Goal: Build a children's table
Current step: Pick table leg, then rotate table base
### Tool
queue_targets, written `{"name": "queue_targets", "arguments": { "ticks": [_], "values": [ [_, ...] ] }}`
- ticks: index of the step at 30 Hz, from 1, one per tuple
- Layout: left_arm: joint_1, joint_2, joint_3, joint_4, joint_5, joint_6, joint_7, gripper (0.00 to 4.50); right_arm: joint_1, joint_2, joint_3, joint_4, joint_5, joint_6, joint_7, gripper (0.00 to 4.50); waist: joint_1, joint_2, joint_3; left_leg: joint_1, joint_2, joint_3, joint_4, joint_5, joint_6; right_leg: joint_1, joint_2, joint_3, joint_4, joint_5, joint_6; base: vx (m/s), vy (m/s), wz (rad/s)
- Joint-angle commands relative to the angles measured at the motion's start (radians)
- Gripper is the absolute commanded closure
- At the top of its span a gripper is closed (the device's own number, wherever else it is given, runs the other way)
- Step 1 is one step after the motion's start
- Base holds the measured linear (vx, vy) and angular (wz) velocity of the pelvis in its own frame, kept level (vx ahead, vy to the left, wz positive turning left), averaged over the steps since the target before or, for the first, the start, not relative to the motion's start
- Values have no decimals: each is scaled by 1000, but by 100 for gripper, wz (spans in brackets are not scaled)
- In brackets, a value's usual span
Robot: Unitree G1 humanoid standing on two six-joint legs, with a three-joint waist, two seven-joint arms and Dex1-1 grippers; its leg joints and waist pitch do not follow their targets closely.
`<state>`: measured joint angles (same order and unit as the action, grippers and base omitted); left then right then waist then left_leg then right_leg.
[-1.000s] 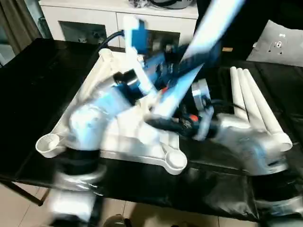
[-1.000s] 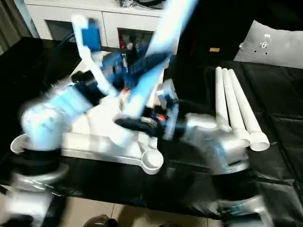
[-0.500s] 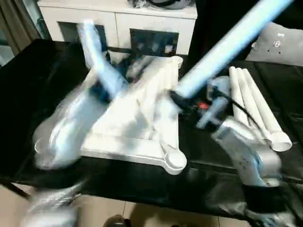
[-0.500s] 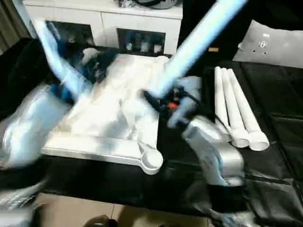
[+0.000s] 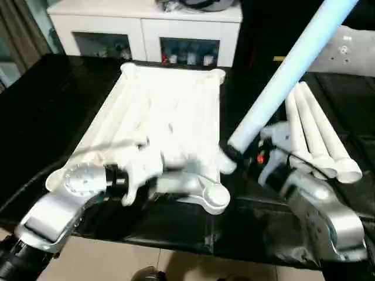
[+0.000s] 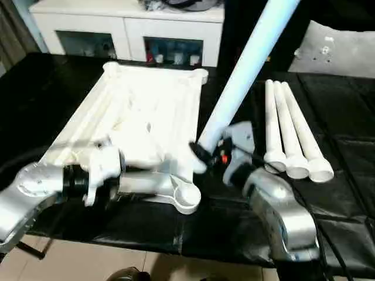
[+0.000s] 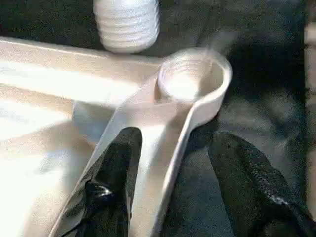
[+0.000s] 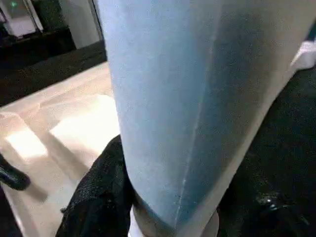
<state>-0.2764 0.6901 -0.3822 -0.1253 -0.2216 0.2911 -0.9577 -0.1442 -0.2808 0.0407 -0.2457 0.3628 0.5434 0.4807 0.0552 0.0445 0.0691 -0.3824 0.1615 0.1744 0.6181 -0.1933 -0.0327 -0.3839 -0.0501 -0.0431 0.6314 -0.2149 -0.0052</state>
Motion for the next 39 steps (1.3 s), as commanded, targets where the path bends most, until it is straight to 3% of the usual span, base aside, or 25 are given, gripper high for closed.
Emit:
{"name": "queue_targets", "arguments": {
  "ticks": [1,4,5,9,10,18,24,29,35,39],
  "values": [
    [-38,-11,-21,75,49,-63,-6,230,5,-7,-1,-51,-1,-2,2,262,-7,16,-62,25,62,-33,-93,-278,-65,29,-86,56,-86,-228,-165,0,0,0],
    [-93,-27,-33,192,74,-110,-54,243,7,-16,-10,-66,1,10,4,262,-6,14,-66,24,61,-34,-91,-256,-58,32,-90,57,-86,-224,-170,0,0,0],
    [-97,-23,-37,204,76,-116,-68,272,6,-17,-10,-68,3,13,5,262,-8,10,-67,24,63,-33,-91,-248,-54,31,-90,56,-83,-203,-180,0,0,0],
    [-102,-14,-49,224,76,-109,-116,278,8,-25,-9,-68,5,13,14,262,-13,12,-68,22,63,-30,-87,-229,-39,33,-91,56,-80,-176,-205,0,0,0],
    [-104,-5,-60,235,81,-111,-140,295,10,-32,-6,-64,4,11,19,262,-13,7,-69,21,63,-30,-87,-222,-34,35,-93,56,-80,-177,-209,0,0,0],
    [-100,5,-55,262,56,-109,-207,372,5,-42,4,-49,-1,6,25,262,-18,10,-68,21,62,-29,-86,-234,-26,33,-93,56,-84,-237,-207,0,0,0],
    [-100,5,-50,256,49,-105,-252,418,2,-48,2,-46,0,4,30,262,-17,10,-72,21,63,-29,-85,-211,-22,35,-92,55,-79,-184,-217,0,0,0],
    [-99,9,-47,236,33,-44,-254,426,0,-54,3,-44,0,4,35,262,-16,11,-71,22,63,-28,-84,-217,-22,35,-93,55,-79,-191,-225,0,0,0],
    [-88,11,-52,218,27,-35,-256,358,2,-51,9,-45,1,8,35,262,-16,10,-71,22,64,-28,-84,-215,-18,34,-92,55,-80,-200,-222,0,0,0],
    [-102,-4,-77,300,146,-147,-207,342,2,-42,19,-41,-4,3,29,262,-16,8,-72,19,62,-29,-84,-210,-14,37,-91,56,-83,-194,-206,0,0,0]
  ]
}}
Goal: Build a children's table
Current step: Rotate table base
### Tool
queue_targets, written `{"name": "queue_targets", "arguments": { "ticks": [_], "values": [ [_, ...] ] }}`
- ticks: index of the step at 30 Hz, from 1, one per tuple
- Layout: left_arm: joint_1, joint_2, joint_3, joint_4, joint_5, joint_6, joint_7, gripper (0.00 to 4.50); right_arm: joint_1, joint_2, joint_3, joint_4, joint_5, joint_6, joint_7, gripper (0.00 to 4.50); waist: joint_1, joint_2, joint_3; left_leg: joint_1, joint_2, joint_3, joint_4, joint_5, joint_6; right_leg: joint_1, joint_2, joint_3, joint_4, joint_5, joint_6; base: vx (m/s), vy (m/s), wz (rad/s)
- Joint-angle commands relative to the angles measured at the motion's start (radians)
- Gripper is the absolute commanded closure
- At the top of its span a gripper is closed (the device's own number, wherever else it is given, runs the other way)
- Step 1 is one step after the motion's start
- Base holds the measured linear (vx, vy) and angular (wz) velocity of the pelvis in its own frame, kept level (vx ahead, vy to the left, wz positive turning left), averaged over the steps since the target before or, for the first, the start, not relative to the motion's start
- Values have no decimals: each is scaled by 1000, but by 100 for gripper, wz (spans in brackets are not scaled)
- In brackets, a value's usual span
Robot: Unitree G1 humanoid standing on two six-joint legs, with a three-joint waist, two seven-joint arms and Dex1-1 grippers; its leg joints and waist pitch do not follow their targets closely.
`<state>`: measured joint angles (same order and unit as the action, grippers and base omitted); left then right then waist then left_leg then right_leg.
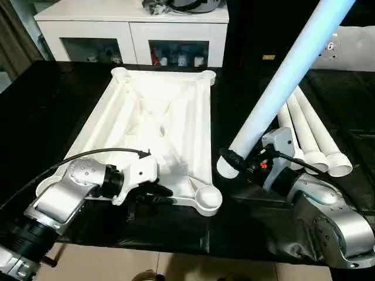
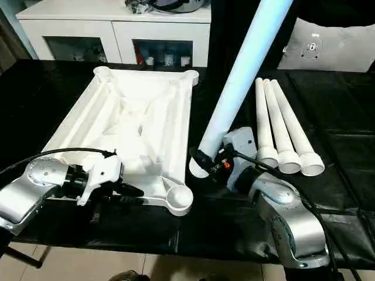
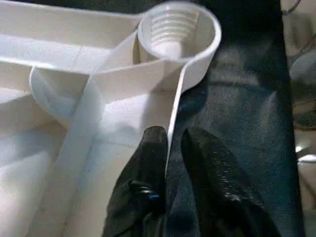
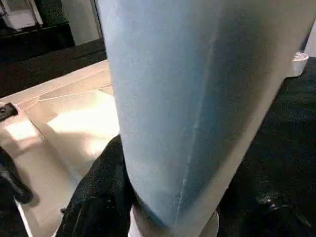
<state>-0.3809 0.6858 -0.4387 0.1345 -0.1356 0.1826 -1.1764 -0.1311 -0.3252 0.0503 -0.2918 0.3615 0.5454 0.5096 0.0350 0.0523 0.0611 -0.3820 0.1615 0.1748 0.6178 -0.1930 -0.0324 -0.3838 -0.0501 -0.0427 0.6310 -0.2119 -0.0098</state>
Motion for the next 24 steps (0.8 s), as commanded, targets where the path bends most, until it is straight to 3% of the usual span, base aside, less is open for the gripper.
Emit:
{"name": "queue_targets", "arguments": {
  "ticks": [1,5,14,18,19,21,23,24],
  "values": [
    [2,0,-24,45,66,-40,11,342,-11,2,9,6,-2,1,0,262,4,2,-64,20,63,-30,-85,-213,-18,36,-93,55,-82,-205,-197,0,0,0],
    [3,-2,-21,41,54,-23,4,342,-11,3,7,7,-2,0,-2,262,5,6,-65,23,65,-31,-85,-216,-24,34,-94,55,-79,-196,-207,0,0,0],
    [8,-66,51,45,-13,-5,19,416,-20,-5,30,10,-23,-9,6,262,9,3,-66,21,65,-29,-82,-208,-17,36,-96,55,-79,-170,-229,0,0,0],
    [9,-73,48,41,-7,30,31,444,-29,-4,42,18,-42,-20,-1,262,6,-1,-66,17,63,-29,-82,-195,-8,38,-95,54,-77,-157,-229,0,0,0],
    [5,-93,44,63,24,77,83,447,-46,-21,59,20,-26,28,28,262,4,-1,-65,18,63,-29,-81,-194,-8,40,-94,53,-76,-162,-230,0,0,0],
    [3,-105,47,76,36,92,107,449,-53,-29,65,21,-16,46,46,262,4,-1,-63,19,63,-29,-80,-200,-5,40,-93,54,-79,-175,-230,0,0,0],
    [-15,-166,73,131,83,129,249,449,-78,-19,35,48,7,57,45,262,4,-1,-61,21,63,-28,-78,-216,-5,37,-95,55,-86,-224,-223,0,0,0],
    [-17,-177,77,133,89,139,275,449,-84,-19,28,55,9,55,43,262,4,-8,-61,18,59,-28,-76,-216,-4,41,-97,55,-89,-258,-213,0,0,0]
  ]
}}
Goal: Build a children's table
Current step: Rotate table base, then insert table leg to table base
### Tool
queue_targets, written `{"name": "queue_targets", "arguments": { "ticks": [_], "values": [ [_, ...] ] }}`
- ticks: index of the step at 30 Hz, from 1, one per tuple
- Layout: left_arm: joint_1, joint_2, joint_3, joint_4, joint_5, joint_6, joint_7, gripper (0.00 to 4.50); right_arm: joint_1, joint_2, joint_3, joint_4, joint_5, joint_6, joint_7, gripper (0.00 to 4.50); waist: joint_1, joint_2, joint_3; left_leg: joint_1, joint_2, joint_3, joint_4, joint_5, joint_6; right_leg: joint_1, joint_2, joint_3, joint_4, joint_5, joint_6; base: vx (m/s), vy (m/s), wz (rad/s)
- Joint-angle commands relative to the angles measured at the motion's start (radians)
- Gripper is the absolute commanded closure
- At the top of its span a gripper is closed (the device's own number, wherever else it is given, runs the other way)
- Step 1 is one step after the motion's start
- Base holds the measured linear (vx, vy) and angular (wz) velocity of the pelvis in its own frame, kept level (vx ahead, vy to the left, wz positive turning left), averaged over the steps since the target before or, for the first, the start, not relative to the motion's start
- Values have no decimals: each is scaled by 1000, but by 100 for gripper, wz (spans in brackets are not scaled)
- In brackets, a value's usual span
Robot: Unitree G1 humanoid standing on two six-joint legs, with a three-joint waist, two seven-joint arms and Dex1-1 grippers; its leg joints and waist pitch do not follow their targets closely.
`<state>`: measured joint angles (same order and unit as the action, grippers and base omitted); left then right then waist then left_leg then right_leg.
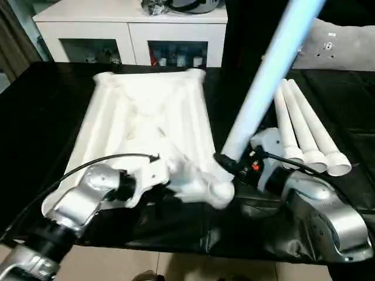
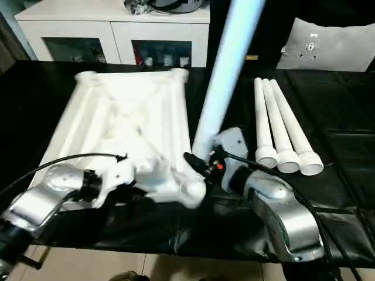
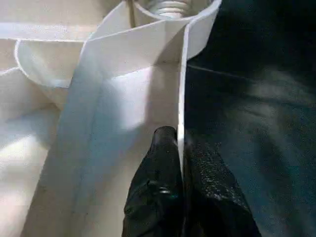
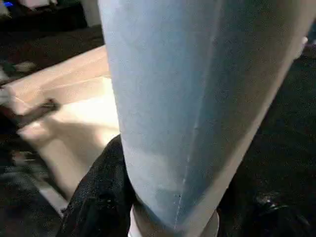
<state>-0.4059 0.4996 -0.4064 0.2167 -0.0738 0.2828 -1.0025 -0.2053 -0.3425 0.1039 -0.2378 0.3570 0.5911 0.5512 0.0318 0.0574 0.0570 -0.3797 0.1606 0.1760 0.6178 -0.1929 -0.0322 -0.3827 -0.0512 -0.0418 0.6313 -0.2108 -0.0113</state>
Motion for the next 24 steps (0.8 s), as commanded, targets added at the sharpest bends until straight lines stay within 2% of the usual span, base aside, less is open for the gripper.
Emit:
{"name": "queue_targets", "arguments": {
  "ticks": [1,2,3,4,5,6,7,9,10,11,13,14,15,16,18,19,20,21,22,24],
  "values": [
    [11,2,48,42,27,52,115,450,-15,-3,-30,7,18,10,1,262,9,-12,-58,14,60,-31,-77,-208,-3,42,-97,54,-90,-271,-204,0,0,0],
    [12,-2,51,37,27,57,123,450,-18,-2,-33,9,22,12,2,262,5,-11,-58,7,60,-34,-80,-196,-2,44,-94,50,-89,-277,-185,0,0,0],
    [14,-5,53,32,28,61,131,450,-20,-2,-36,11,27,14,4,262,5,-11,-58,7,60,-34,-80,-196,-2,44,-94,50,-89,-277,-185,0,0,0],
    [15,-6,50,22,33,55,131,450,-24,0,-38,14,26,13,1,262,6,-13,-61,13,60,-32,-77,-192,2,39,-93,52,-91,-270,-184,0,0,0],
    [16,-8,43,13,37,7,118,450,-33,3,-36,23,16,-12,6,262,8,-12,-62,13,60,-32,-76,-183,7,38,-93,52,-92,-259,-186,0,0,0],
    [15,-10,40,14,36,-22,108,450,-40,9,-33,37,-2,-46,1,262,7,-16,-63,13,61,-31,-77,-180,8,37,-91,52,-91,-249,-187,0,0,0],
    [15,-10,40,14,36,-22,108,450,-40,9,-33,37,-2,-46,1,262,9,-12,-65,14,62,-30,-75,-170,10,36,-93,52,-87,-227,-193,0,0,0],
    [13,-4,24,19,52,-101,75,450,-50,23,-20,62,-25,-127,11,262,14,-10,-66,13,63,-30,-75,-161,16,34,-94,52,-88,-210,-196,0,0,0],
    [15,9,9,17,66,-131,60,450,-52,23,-11,70,-34,-146,16,262,15,-15,-67,13,65,-30,-76,-155,18,35,-92,51,-85,-178,-197,0,0,0],
    [16,15,2,15,73,-143,53,450,-54,22,-6,74,-39,-152,17,262,17,-13,-67,13,65,-30,-76,-155,18,34,-92,51,-82,-172,-198,0,0,0],
    [20,27,0,9,61,-145,24,450,-59,24,-2,77,-22,-113,30,262,20,-10,-67,15,65,-27,-76,-155,22,32,-92,50,-80,-159,-206,0,0,0],
    [22,26,3,6,54,-142,15,450,-61,23,-4,76,-10,-89,36,262,23,-17,-65,16,65,-26,-77,-160,23,33,-92,51,-82,-169,-209,0,0,0],
    [22,26,3,6,54,-142,15,450,-61,23,-4,76,-10,-89,36,262,23,-17,-65,16,65,-26,-77,-160,23,33,-92,51,-82,-169,-209,0,0,0],
    [24,30,11,4,35,-170,-20,450,-68,40,-21,77,23,-59,35,262,28,-17,-64,17,66,-27,-79,-164,21,32,-94,51,-81,-188,-206,0,0,0],
    [24,31,13,4,29,-179,-29,450,-69,42,-24,77,27,-59,35,262,29,-19,-64,16,67,-28,-80,-166,18,30,-95,51,-81,-193,-201,0,0,0],
    [22,27,21,18,43,-212,-11,450,-70,45,-21,86,22,-83,35,262,30,-18,-63,17,67,-27,-81,-171,14,29,-95,51,-82,-200,-197,0,0,0],
    [22,27,22,19,45,-214,-9,450,-70,45,-20,86,21,-84,35,262,30,-19,-63,17,67,-26,-81,-173,13,29,-95,51,-82,-203,-196,0,0,0],
    [21,20,30,28,55,-222,19,450,-69,47,-19,94,13,-127,40,262,30,-21,-61,17,67,-26,-82,-175,12,28,-95,52,-82,-208,-194,0,0,0],
    [23,12,47,17,23,-169,10,450,-68,48,-18,99,9,-148,48,262,31,-21,-60,17,67,-25,-82,-187,6,28,-99,53,-84,-234,-187,0,0,0],
    [28,11,60,-6,-14,-106,-13,406,-65,50,-19,100,9,-150,54,262,29,-19,-58,17,66,-26,-83,-198,3,27,-99,52,-86,-267,-183,0,0,0]
  ]
}}
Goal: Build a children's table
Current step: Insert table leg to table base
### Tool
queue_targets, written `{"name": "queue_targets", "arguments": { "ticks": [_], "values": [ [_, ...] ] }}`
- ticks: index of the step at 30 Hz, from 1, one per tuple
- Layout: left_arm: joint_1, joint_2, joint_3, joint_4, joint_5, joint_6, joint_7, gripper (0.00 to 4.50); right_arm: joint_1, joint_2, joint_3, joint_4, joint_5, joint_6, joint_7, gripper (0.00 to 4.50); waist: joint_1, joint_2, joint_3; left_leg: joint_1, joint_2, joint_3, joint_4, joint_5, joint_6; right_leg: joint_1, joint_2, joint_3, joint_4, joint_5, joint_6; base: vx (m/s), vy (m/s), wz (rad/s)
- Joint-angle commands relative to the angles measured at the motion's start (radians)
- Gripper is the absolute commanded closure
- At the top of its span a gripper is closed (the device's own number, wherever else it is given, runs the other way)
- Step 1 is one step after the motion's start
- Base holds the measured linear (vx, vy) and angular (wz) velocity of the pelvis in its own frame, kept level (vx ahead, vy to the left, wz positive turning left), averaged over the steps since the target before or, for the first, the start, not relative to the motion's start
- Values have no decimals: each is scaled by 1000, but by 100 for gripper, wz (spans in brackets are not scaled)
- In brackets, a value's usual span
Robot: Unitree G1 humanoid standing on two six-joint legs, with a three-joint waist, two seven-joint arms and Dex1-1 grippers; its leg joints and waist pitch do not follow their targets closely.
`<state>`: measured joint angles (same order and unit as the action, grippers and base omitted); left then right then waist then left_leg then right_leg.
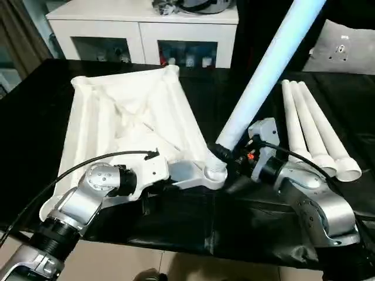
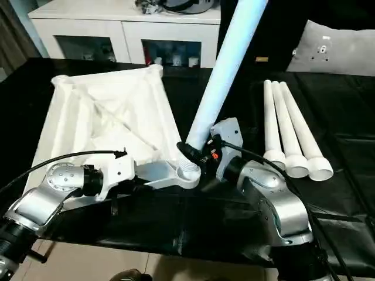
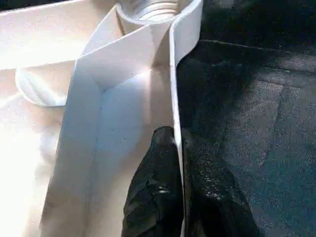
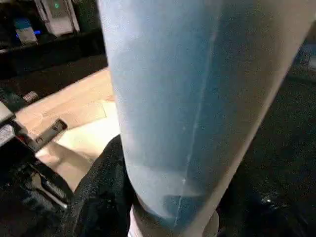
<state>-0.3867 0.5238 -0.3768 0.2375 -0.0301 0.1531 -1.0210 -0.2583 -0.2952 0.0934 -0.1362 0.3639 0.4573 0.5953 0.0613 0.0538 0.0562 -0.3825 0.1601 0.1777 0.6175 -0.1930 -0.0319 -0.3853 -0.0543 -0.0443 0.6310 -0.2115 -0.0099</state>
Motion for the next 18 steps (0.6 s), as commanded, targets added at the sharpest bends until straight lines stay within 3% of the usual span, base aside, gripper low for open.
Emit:
{"name": "queue_targets", "arguments": {
  "ticks": [1,4,8,14,18],
  "values": [
    [13,-11,33,-42,-67,45,-6,395,-11,3,-8,-3,-1,-9,7,262,-1,-16,-58,19,66,-28,-82,-195,3,29,-96,54,-85,-270,-185,0,0,0],
    [19,-13,32,-54,-63,47,-5,388,-11,4,6,4,-37,-27,-16,262,-2,-16,-57,17,67,-30,-85,-193,2,28,-92,54,-86,-252,-185,0,0,0],
    [11,-28,24,-34,-35,38,19,355,-9,12,11,-6,-20,41,-37,262,-3,-18,-58,17,66,-30,-85,-179,10,31,-91,54,-84,-207,-191,0,0,0],
    [9,-30,12,-22,-13,58,29,355,-4,15,16,1,-23,9,-20,262,-1,-18,-56,17,68,-30,-86,-196,4,30,-94,55,-86,-226,-190,0,0,0],
    [-3,-37,26,12,-10,47,44,392,-8,7,32,10,-32,-16,12,262,-2,-18,-53,19,68,-31,-88,-227,-3,28,-94,56,-91,-276,-179,0,0,0]
  ]
}}
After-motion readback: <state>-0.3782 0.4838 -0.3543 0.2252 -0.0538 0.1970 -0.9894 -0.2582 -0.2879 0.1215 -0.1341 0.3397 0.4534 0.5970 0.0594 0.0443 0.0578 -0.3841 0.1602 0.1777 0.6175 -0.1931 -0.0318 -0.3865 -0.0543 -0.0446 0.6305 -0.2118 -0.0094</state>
